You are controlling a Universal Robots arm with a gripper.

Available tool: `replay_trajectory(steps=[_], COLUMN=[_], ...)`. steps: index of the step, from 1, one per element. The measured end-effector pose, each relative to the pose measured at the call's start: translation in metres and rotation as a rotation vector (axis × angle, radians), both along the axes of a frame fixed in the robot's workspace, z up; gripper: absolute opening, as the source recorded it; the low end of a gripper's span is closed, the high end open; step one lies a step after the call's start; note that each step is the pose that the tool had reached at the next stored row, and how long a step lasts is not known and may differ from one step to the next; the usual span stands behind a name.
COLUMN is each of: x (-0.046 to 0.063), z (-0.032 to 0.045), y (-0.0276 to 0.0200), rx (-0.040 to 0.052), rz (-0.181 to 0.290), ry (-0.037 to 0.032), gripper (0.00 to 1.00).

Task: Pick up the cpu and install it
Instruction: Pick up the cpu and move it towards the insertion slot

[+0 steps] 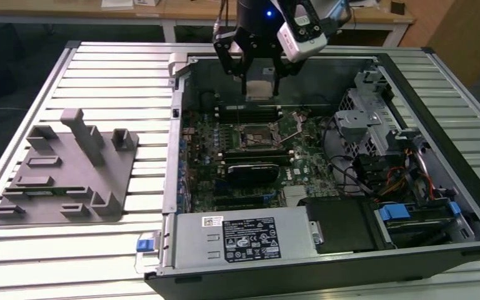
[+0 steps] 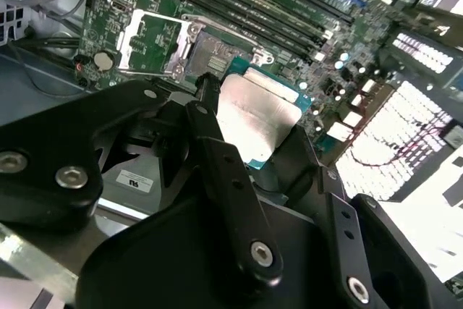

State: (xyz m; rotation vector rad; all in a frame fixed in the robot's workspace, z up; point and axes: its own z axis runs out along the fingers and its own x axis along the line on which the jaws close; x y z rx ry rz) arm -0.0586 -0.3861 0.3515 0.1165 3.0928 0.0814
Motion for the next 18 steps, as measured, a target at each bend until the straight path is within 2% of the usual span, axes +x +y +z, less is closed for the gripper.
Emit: replay_trajectory(steps=[9, 18], x=[0.006, 0.013], z=[-0.0146, -0.0270], y=[0.0107, 0.0156], rx=[0.0001, 0.0000], rz=[0.000, 0.000], ry=[0.0001, 0.0005], gripper=[0.55, 0.55])
